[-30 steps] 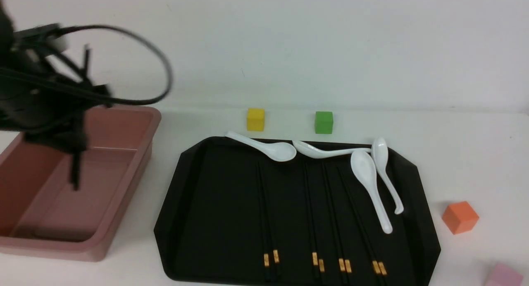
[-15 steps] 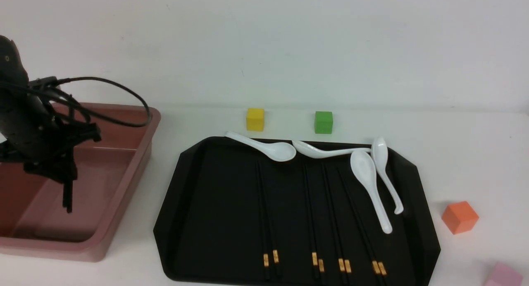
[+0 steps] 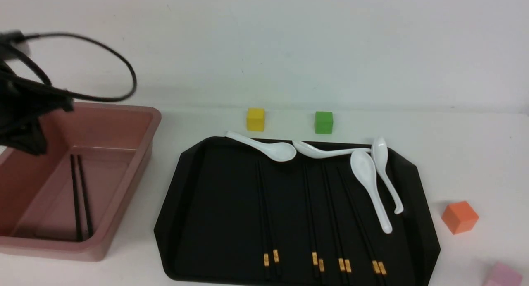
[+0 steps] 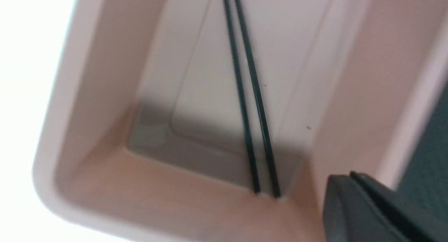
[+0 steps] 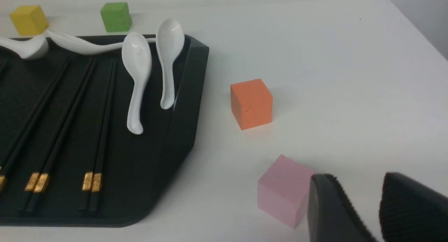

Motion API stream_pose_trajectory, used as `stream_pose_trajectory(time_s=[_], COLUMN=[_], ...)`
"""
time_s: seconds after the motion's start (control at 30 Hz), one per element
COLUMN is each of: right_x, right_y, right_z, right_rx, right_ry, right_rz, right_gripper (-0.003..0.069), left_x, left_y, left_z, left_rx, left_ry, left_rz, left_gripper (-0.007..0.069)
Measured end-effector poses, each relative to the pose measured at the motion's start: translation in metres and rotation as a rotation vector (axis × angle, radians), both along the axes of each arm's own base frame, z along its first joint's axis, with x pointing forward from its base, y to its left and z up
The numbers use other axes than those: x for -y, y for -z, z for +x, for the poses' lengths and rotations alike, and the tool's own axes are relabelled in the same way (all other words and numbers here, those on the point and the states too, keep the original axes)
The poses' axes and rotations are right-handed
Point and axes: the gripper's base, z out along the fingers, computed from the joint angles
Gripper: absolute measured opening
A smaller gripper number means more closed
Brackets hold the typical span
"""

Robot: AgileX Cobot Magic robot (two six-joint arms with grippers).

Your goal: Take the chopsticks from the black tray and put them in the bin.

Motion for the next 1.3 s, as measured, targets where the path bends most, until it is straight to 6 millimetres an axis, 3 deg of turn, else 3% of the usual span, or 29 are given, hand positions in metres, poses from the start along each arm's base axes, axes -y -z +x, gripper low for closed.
stream_pose_trajectory(time_s=[0.07,0.1,0.13,0.2,0.27,0.4,0.43,0.53,0.67,0.93,1.3], right_x=[0.0,0.0,0.0,0.0,0.0,0.0,0.0,0.0,0.0,0.0,0.0], right_y=[0.0,0.0,0.0,0.0,0.0,0.0,0.0,0.0,0.0,0.0,0.0], right_z=[0.0,0.0,0.0,0.0,0.0,0.0,0.0,0.0,0.0,0.0,0.0], right_rx=[0.0,0.0,0.0,0.0,0.0,0.0,0.0,0.0,0.0,0.0,0.0], right_ry=[0.0,0.0,0.0,0.0,0.0,0.0,0.0,0.0,0.0,0.0,0.0], right_rz=[0.0,0.0,0.0,0.0,0.0,0.0,0.0,0.0,0.0,0.0,0.0], right_gripper=[0.0239,0.0239,0.0239,0.0239,0.0239,0.0239,0.0239,0.0239,0.0239,0.0239,0.0239], left_x=[0.002,0.006,0.007,0.016,0.022,0.04,0.041,0.056,0.061,0.065,0.062], left_y=[-0.013,-0.022,-0.023,-0.028,-0.025,-0.01,-0.006,0.011,0.026,0.035,0.043], left_z=[-0.017,-0.036,-0.038,-0.08,-0.106,-0.158,-0.16,-0.201,-0.228,-0.256,-0.26], left_rx=[0.033,0.065,0.068,0.13,0.18,0.322,0.319,0.51,0.759,0.94,0.974], left_ry=[0.002,0.01,0.012,0.053,0.08,0.168,0.173,0.279,0.298,0.313,0.323], left_rz=[-0.008,-0.028,-0.027,-0.068,-0.096,-0.205,-0.215,-0.3,-0.312,-0.328,-0.285], left_gripper=[-0.0013,-0.0013,-0.0013,-0.0013,-0.0013,-0.0013,-0.0013,-0.0013,-0.0013,-0.0013,-0.0013])
